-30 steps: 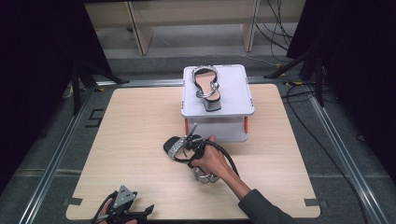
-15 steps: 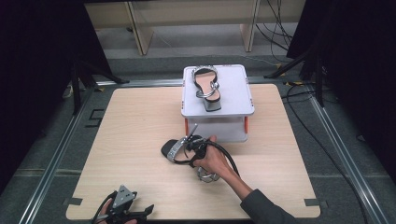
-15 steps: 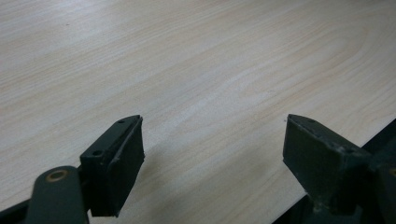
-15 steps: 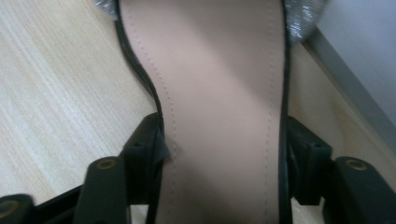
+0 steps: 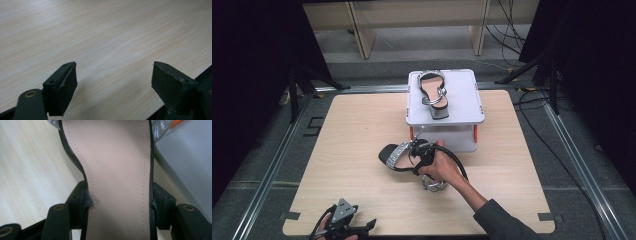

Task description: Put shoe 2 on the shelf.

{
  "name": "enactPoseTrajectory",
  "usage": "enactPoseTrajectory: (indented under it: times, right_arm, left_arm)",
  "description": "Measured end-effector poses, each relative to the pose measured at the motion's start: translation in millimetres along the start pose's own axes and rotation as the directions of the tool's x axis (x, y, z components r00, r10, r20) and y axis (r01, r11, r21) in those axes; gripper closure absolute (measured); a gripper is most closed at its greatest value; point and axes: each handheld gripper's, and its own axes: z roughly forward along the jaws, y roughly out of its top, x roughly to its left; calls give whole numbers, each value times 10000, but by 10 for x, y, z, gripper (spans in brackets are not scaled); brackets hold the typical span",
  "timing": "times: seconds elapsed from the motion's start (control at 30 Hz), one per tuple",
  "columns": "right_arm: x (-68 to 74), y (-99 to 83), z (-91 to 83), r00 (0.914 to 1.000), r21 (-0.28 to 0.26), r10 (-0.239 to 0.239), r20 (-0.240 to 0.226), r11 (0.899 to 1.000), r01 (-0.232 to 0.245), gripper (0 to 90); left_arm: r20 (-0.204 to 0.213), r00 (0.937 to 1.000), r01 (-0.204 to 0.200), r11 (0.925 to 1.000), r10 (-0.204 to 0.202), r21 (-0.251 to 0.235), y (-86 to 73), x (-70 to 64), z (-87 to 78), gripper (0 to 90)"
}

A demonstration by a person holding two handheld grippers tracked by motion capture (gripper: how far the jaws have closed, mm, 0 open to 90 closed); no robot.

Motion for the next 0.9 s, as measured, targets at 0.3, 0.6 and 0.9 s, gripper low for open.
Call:
enactPoseTrajectory:
  times: [0.3,0.6,0.9]
  right_arm:
    - [54,218,-448,9995,-453,-242,-221,9987,232,420]
    - [56,520,-974,9993,-1251,-322,-187,9917,296,420]
    - [-116,704,-1519,9995,-2093,264,193,9776,-218,421]
  left_arm:
    - [-19,9998,-209,9997,209,-103,8,11,5,203]
    - [-56,9996,-281,9996,281,4,3,9,-5,203]
    - [-56,9999,-107,9999,106,-83,3,6,-3,203]
